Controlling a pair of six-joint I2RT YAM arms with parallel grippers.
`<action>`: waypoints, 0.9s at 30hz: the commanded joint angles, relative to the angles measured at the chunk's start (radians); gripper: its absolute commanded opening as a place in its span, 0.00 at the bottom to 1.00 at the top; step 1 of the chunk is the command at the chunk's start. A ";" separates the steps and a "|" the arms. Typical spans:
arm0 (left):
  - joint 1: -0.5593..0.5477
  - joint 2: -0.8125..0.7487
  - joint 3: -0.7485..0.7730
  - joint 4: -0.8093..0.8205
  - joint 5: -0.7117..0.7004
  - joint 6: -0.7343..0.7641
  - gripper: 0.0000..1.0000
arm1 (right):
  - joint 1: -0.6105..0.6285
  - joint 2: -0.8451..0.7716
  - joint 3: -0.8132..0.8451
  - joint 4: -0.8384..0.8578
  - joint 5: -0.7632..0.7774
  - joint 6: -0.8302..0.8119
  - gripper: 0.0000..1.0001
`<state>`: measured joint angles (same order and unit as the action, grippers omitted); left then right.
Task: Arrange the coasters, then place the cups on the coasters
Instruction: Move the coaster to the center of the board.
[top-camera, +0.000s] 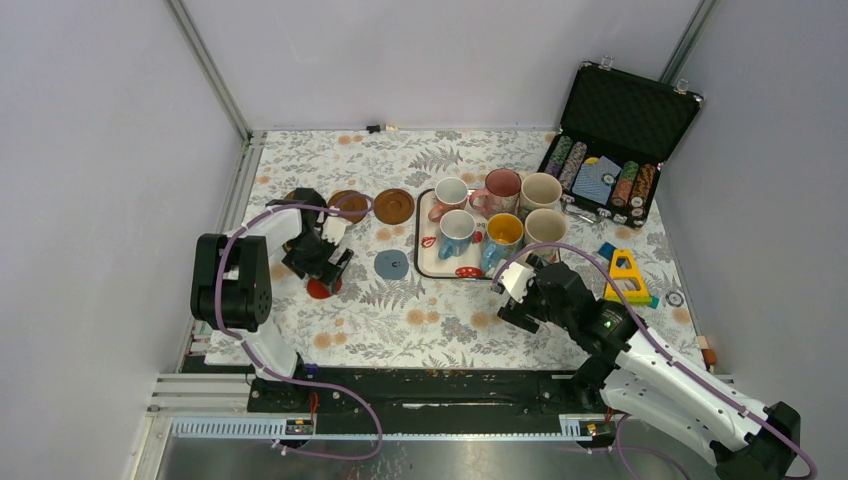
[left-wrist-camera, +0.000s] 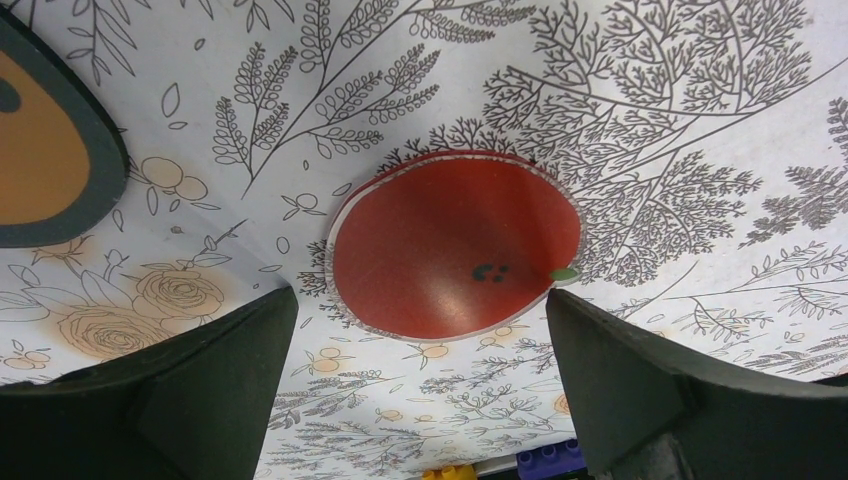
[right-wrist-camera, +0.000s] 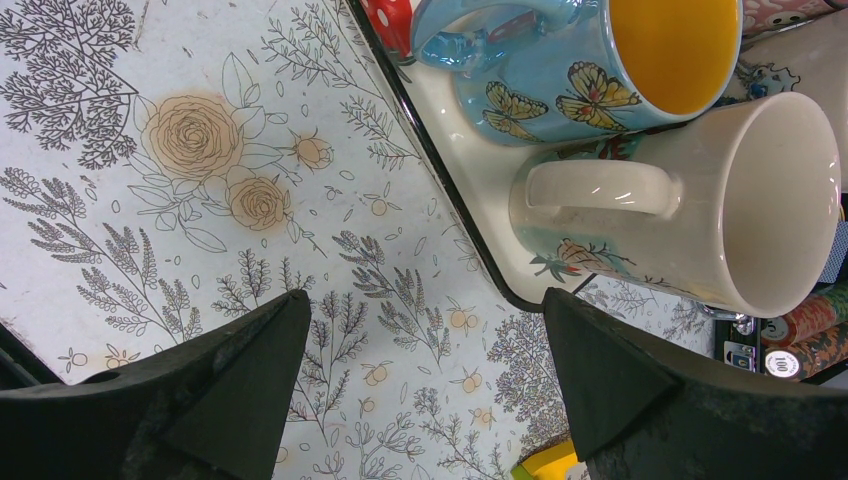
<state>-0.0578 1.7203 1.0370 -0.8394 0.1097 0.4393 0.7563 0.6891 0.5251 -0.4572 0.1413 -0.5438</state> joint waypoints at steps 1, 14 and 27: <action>0.004 0.012 -0.046 0.008 0.101 0.009 0.99 | -0.011 -0.011 0.002 0.038 0.021 0.008 0.94; -0.011 -0.059 -0.081 0.048 0.100 -0.013 0.99 | -0.011 -0.010 0.003 0.037 0.024 0.011 0.94; 0.004 -0.375 -0.102 0.186 0.113 -0.100 0.99 | -0.011 -0.024 0.001 0.037 0.023 0.011 0.94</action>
<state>-0.0582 1.4780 0.9390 -0.7300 0.1646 0.3584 0.7563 0.6773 0.5251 -0.4572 0.1421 -0.5434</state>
